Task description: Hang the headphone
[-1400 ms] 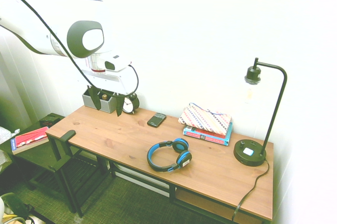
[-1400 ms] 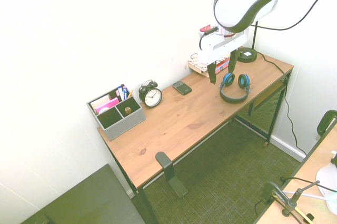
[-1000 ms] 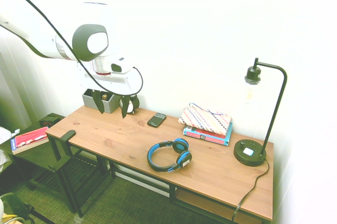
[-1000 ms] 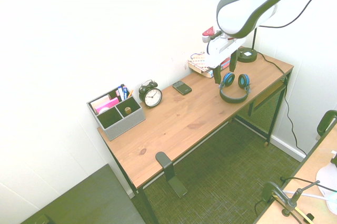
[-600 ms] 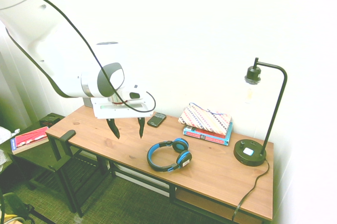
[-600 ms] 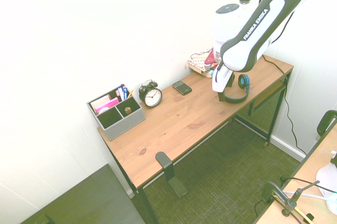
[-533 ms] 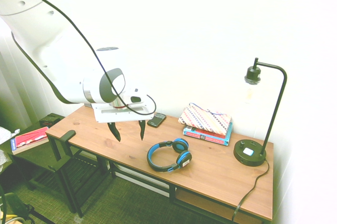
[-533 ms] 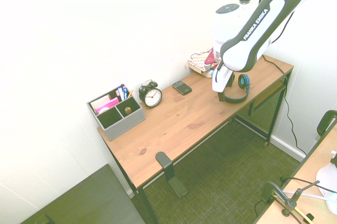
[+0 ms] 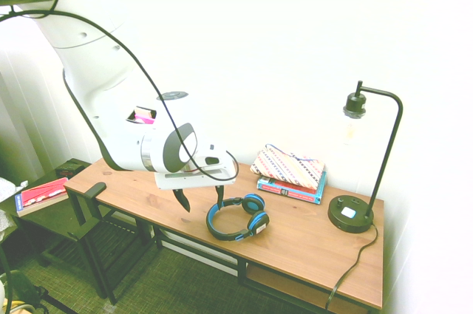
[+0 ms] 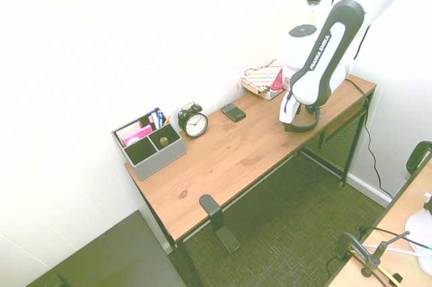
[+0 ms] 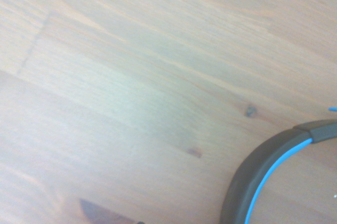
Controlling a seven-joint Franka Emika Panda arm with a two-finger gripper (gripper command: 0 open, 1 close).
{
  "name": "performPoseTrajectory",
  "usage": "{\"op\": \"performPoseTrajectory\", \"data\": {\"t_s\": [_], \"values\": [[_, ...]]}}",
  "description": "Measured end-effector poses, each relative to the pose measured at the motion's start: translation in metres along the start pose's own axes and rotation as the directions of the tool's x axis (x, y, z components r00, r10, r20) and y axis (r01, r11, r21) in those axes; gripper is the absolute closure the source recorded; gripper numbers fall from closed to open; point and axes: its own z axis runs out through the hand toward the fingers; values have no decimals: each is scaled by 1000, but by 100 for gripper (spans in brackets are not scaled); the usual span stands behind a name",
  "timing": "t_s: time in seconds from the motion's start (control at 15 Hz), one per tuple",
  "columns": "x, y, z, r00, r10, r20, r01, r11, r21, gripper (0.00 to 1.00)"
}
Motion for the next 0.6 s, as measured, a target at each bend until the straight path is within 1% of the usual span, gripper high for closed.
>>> {"op": "performPoseTrajectory", "data": {"t_s": [0.2, 0.6], "values": [[7, 0, 20, 1000, 21, 19, -21, 1000, 0, 100], [7, 5, 31, 999, 33, 33, -33, 999, -4, 100]]}}
